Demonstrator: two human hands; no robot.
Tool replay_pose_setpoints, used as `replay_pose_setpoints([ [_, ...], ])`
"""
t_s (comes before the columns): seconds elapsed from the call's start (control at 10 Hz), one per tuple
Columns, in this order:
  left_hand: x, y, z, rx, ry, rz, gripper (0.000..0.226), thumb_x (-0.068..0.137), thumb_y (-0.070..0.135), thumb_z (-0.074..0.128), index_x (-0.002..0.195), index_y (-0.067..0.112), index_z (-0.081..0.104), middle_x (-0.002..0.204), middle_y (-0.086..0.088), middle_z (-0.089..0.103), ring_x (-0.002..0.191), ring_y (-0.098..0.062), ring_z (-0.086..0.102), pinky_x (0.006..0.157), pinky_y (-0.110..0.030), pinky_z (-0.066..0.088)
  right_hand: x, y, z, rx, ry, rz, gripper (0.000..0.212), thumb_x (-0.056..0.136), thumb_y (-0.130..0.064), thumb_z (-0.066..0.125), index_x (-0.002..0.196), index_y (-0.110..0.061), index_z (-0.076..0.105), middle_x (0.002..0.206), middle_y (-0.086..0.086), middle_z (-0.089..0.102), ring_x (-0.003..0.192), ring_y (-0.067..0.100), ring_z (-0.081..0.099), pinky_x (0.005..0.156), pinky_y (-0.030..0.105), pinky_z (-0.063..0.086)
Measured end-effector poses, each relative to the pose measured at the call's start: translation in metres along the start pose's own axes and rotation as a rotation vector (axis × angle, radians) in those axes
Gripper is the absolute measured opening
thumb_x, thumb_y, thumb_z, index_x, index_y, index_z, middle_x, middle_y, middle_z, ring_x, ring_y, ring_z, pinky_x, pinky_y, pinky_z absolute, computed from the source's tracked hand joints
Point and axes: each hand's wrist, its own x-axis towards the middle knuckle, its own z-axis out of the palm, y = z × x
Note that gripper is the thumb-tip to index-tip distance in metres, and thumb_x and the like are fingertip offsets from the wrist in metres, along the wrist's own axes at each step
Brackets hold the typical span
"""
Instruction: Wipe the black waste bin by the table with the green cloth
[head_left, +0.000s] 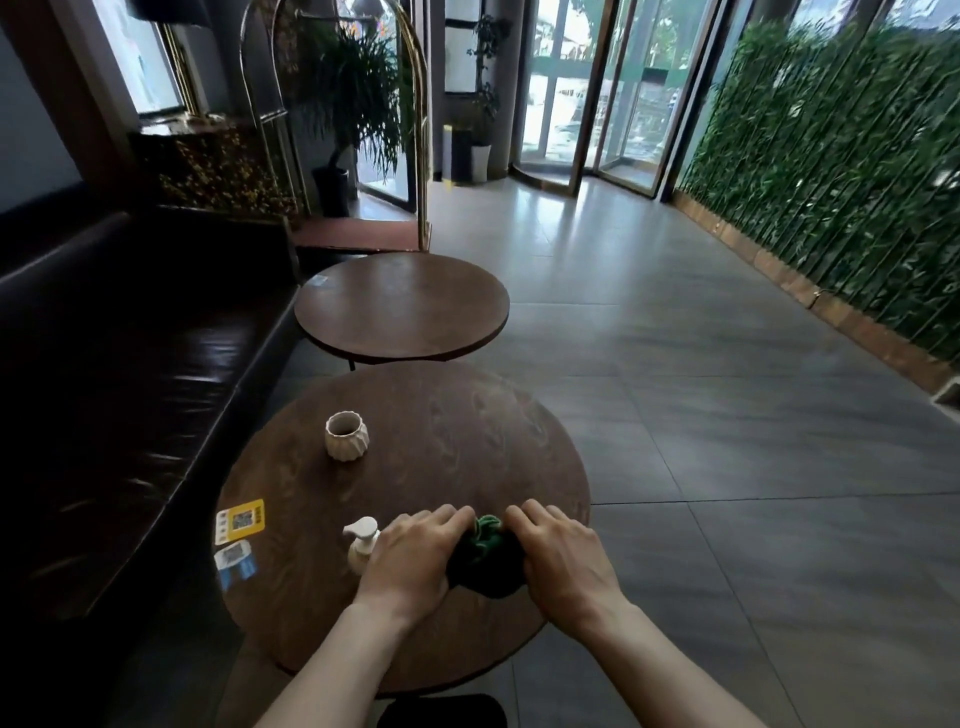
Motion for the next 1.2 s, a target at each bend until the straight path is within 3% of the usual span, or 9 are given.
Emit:
replay_pose_setpoints([
  [0.4, 0.221, -0.031, 0.15, 0.028, -0.162, -0.17, 0.052, 0.082, 0.021, 0.071, 0.131, 0.029, 0.054, 0.117, 0.008, 0.067, 0.101, -0.021, 0.067, 0.088, -0.037, 0.049, 0.19, 0.182, 0.128, 0.097, -0.171, -0.023, 0.035, 0.093, -0.018, 0.06, 0.127, -0.023, 0.052, 0.119, -0.003, 0.058, 0.106, 0.022, 0.059, 0.074, 0.036, 0.05],
  [0.5, 0.251, -0.041, 0.181, 0.052, -0.176, -0.204, 0.055, 0.085, 0.02, 0.069, 0.136, 0.028, 0.05, 0.124, 0.007, 0.064, 0.108, -0.02, 0.063, 0.096, -0.037, 0.048, 0.219, 0.205, 0.159, 0.1, -0.172, -0.001, 0.038, 0.093, -0.016, 0.059, 0.13, -0.024, 0.054, 0.119, -0.003, 0.059, 0.106, 0.022, 0.059, 0.074, 0.036, 0.052],
  [0.6, 0.275, -0.056, 0.227, 0.085, -0.199, -0.3, 0.058, 0.089, 0.017, 0.063, 0.143, 0.028, 0.047, 0.147, 0.003, 0.052, 0.134, -0.022, 0.049, 0.117, -0.039, 0.035, 0.24, 0.228, 0.208, 0.162, -0.184, -0.009, 0.046, 0.094, -0.013, 0.06, 0.139, -0.026, 0.054, 0.135, -0.001, 0.058, 0.119, 0.023, 0.057, 0.086, 0.036, 0.055],
  [0.7, 0.277, -0.066, 0.261, 0.083, -0.289, -0.365, 0.07, 0.093, 0.023, 0.06, 0.155, 0.032, 0.029, 0.168, -0.001, 0.022, 0.155, -0.024, 0.016, 0.127, -0.043, 0.012, 0.245, 0.244, 0.251, 0.179, -0.317, -0.032, 0.067, 0.098, -0.022, 0.059, 0.159, -0.031, 0.031, 0.167, 0.007, 0.028, 0.154, 0.029, 0.024, 0.12, 0.044, 0.035],
  [0.8, 0.27, -0.066, 0.291, 0.072, -0.455, -0.292, 0.083, 0.097, 0.034, 0.055, 0.159, 0.038, 0.001, 0.171, 0.003, -0.002, 0.157, -0.024, -0.006, 0.128, -0.045, 0.0, 0.236, 0.257, 0.289, 0.162, -0.489, -0.066, 0.081, 0.099, -0.039, 0.056, 0.162, -0.039, 0.005, 0.173, 0.005, -0.001, 0.159, 0.028, -0.006, 0.128, 0.048, 0.012],
  [0.9, 0.261, -0.062, 0.307, 0.049, -0.611, -0.304, 0.088, 0.099, 0.041, 0.052, 0.157, 0.04, -0.014, 0.171, 0.005, -0.009, 0.157, -0.023, -0.01, 0.127, -0.046, 0.0, 0.226, 0.262, 0.304, 0.2, -0.531, -0.053, 0.089, 0.097, -0.039, 0.058, 0.161, -0.045, -0.004, 0.173, 0.002, -0.009, 0.158, 0.027, -0.013, 0.127, 0.051, 0.009],
  [1.0, 0.261, -0.062, 0.309, 0.025, -0.633, -0.339, 0.089, 0.099, 0.038, 0.053, 0.157, 0.042, -0.014, 0.171, 0.006, -0.007, 0.157, -0.022, -0.004, 0.128, -0.044, 0.003, 0.224, 0.266, 0.305, 0.19, -0.529, -0.071, 0.086, 0.097, -0.038, 0.056, 0.161, -0.045, -0.002, 0.173, 0.001, -0.009, 0.158, 0.027, -0.011, 0.127, 0.051, 0.009],
  [1.1, 0.267, -0.06, 0.295, 0.017, -0.629, -0.346, 0.081, 0.099, 0.038, 0.052, 0.159, 0.041, -0.002, 0.171, 0.004, 0.009, 0.157, -0.021, 0.006, 0.128, -0.042, 0.006, 0.226, 0.272, 0.289, 0.205, -0.557, -0.045, 0.08, 0.099, -0.036, 0.055, 0.161, -0.044, 0.005, 0.173, 0.003, -0.002, 0.159, 0.027, -0.001, 0.127, 0.049, 0.014],
  [1.2, 0.268, -0.057, 0.269, 0.009, -0.608, -0.347, 0.075, 0.099, 0.041, 0.051, 0.159, 0.04, 0.006, 0.17, 0.004, 0.017, 0.157, -0.02, 0.011, 0.128, -0.04, 0.007, 0.221, 0.276, 0.265, 0.222, -0.568, 0.057, 0.078, 0.099, -0.041, 0.056, 0.163, -0.037, 0.01, 0.172, 0.006, 0.011, 0.157, 0.028, 0.016, 0.122, 0.044, 0.031],
])
